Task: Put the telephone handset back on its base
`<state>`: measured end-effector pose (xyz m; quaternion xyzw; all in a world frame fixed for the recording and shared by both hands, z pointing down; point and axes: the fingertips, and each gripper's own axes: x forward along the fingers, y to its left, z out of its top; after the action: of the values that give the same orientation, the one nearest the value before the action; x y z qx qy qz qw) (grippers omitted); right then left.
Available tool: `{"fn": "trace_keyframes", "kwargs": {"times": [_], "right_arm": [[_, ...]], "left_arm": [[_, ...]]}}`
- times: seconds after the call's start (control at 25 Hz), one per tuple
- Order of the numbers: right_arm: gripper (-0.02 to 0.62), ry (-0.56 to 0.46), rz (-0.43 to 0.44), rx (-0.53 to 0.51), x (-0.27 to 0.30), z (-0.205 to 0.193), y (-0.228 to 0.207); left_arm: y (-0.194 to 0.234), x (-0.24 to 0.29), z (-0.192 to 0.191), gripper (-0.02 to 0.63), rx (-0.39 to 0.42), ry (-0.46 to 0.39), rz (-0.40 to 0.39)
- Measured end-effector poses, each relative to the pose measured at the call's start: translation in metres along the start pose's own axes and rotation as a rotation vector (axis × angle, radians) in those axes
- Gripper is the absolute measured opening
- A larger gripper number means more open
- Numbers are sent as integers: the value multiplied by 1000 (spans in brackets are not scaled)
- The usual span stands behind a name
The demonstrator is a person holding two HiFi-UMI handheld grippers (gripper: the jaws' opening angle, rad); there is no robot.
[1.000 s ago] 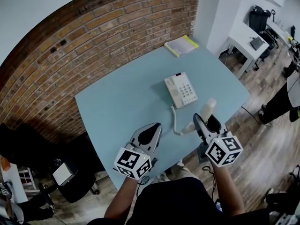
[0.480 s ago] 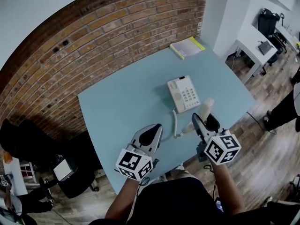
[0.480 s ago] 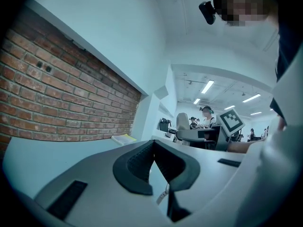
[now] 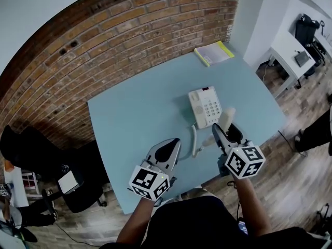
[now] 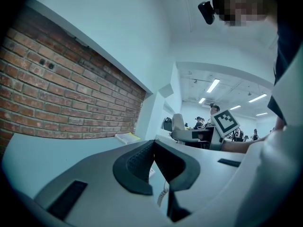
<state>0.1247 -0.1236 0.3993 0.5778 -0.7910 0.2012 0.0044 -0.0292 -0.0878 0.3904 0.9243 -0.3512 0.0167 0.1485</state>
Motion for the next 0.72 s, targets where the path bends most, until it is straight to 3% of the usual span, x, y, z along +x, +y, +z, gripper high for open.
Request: {"fn": "trace_keyframes", "kwargs": {"times": [0.72], "right_arm": [[227,130,34,-9,61,-24,-29]], "left_arm": [[25,27,-12,9,-42,28,76]]}}
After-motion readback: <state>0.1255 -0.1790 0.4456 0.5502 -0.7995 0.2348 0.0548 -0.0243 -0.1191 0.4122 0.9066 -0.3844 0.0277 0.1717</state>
